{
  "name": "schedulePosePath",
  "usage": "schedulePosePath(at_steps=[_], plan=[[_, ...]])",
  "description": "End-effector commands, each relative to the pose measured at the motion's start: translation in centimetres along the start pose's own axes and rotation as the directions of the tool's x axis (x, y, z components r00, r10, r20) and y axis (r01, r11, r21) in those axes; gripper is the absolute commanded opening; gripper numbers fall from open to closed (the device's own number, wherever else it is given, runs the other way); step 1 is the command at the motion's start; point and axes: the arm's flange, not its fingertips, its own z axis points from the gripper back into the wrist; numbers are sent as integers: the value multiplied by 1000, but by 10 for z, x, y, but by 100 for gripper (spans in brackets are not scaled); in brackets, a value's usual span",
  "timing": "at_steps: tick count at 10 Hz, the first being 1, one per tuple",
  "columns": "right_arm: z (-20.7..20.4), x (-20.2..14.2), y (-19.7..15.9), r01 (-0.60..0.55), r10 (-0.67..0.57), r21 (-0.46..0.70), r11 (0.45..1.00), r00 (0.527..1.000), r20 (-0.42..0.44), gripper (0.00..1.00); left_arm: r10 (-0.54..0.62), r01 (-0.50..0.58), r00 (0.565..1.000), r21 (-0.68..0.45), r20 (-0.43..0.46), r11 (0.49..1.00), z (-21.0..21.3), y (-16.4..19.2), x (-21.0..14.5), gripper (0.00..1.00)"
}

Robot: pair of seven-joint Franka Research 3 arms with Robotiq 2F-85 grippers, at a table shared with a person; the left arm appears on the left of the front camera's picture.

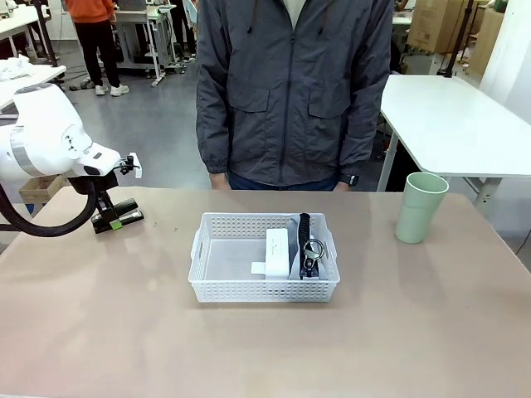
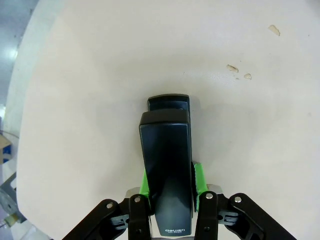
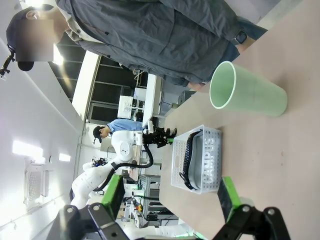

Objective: Efficiently arrange items inside the basket to fit them all.
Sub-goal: Pick up the Stapler and place it inside the Organizing basket.

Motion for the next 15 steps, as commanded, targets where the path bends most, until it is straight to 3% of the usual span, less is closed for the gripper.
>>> schedulePosePath(at_steps=[1, 3, 5, 7, 9, 12, 14, 15], plan=[[1, 0, 0, -7, 7, 8, 1000, 1000, 0, 100, 18, -18, 1000, 4, 20, 1000, 8, -6, -5, 0], [1, 0, 0, -7, 7, 8, 1000, 1000, 0, 100, 37, -36, 996, -21, 86, 999, 26, -8, -9, 0], [1, 0, 0, -7, 7, 8, 1000, 1000, 0, 100, -3, -6, 975, 38, 220, 999, 85, -34, -17, 0], [1, 0, 0, -7, 7, 8, 1000, 1000, 0, 100, 35, -21, 967, -60, 251, 998, 147, -64, -27, 0], [1, 0, 0, -7, 7, 8, 1000, 1000, 0, 100, 27, 8, 948, -108, 316, 994, 183, -94, -40, 0], [1, 0, 0, -7, 7, 8, 1000, 1000, 0, 100, 59, -8, 898, -117, 437, 993, 193, -116, -68, 0], [1, 0, 0, -7, 7, 8, 1000, 1000, 0, 100, 174, -97, 899, -206, 402, 974, 186, -98, -81, 0], [1, 0, 0, -7, 7, 8, 1000, 1000, 0, 100, 89, -34, 916, -145, 392, 989, 199, -117, -71, 0]])
